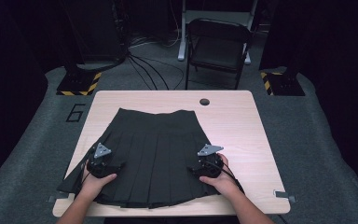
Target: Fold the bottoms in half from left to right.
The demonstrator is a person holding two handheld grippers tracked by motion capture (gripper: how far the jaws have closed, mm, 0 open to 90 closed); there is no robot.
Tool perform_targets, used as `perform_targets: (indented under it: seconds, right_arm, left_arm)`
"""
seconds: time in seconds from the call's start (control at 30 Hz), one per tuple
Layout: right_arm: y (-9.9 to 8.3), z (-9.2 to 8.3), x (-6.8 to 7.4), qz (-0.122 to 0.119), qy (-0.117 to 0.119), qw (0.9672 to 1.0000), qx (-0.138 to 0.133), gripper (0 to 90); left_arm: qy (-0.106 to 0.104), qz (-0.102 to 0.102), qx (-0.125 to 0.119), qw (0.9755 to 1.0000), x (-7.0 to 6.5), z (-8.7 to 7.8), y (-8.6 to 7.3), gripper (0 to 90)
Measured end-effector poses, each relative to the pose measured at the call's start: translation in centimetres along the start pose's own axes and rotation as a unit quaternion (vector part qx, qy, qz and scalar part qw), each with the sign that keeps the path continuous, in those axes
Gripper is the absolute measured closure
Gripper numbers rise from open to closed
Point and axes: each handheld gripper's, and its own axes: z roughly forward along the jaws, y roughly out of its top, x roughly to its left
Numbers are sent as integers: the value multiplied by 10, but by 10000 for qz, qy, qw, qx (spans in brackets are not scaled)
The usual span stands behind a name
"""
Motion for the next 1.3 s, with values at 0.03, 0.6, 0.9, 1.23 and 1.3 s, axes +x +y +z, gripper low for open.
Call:
perform_targets:
  seconds: [0.03, 0.6, 0.9, 1.23, 1.3]
  right_arm:
    - [0, 0, 0, -1, 5, 10000, 6, 232]
    - [0, 0, 0, -2, 10, 10000, 6, 226]
    - [0, 1, 0, -57, 90, 9999, 28, 181]
    - [0, 1, 1, -23, 84, 10000, 35, 181]
    - [0, 0, 1, -30, 84, 10000, 37, 181]
  left_arm:
    - [7, 2, 0, 10000, 0, 0, 0, 228]
    - [8, -17, -17, 10000, 1, -1, 0, 242]
    - [9, -4, -6, 10000, 0, -1, 0, 238]
    - [30, -230, 16, 9997, 4, -4, 2, 307]
    - [47, -263, 38, 9996, 6, -5, 3, 327]
